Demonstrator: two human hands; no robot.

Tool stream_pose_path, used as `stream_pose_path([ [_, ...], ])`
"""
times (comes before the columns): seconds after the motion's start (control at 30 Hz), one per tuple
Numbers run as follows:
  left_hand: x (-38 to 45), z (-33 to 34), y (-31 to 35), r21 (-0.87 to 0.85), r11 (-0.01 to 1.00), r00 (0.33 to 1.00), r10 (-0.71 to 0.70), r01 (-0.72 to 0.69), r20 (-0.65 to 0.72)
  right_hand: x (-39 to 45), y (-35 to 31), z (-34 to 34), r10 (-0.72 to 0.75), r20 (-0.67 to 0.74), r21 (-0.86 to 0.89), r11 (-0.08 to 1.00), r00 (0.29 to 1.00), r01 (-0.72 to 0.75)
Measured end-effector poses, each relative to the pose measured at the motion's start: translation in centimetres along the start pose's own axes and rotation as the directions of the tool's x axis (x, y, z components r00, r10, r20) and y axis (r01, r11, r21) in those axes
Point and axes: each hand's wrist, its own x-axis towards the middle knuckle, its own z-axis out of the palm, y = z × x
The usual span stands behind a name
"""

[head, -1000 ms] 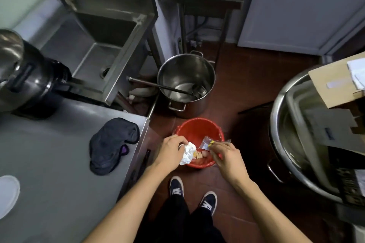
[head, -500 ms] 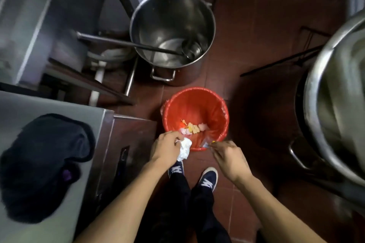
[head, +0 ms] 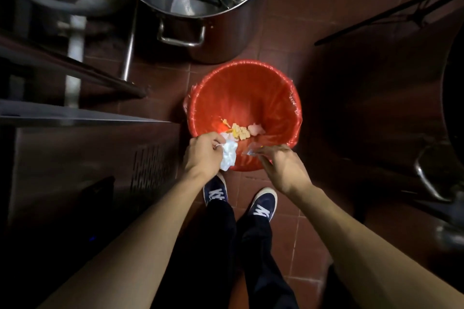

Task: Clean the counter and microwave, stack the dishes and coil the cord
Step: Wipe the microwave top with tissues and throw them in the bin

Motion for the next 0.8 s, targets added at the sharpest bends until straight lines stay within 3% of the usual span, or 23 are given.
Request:
stream_pose_path([
  [0.33, 2.8, 1.9, -1.9, -0.034, 0.999, 0.999, 0.018, -0.017, 0.037, 2.5, 0.9, 2.4, 0.055, 0.114, -0.051, 0.997, 0.992, -0.05],
  [0.6, -1.2, 0.1, -1.5, 0.03, 0.999, 0.993, 0.03, -0.033, 0.113, -0.6, 0.3, 0.0, 0.076, 0.043, -0.068, 0.995, 0.996, -0.073],
  [0.7, -4.3, -1.6, 0.1, 0.115, 0.988, 0.989, 0.088, -0.101, 0.116, -2.7, -1.0, -2.1, 0.072, 0.029, -0.072, 0.995, 0.997, -0.069],
  [0.8, -7.7, -3.7, 2.3, 0.314, 0.925, 0.973, 0.174, -0.214, 0.149, -5.0, -2.6, -4.2, 0.066, 0.03, -0.098, 0.993, 0.997, -0.062],
])
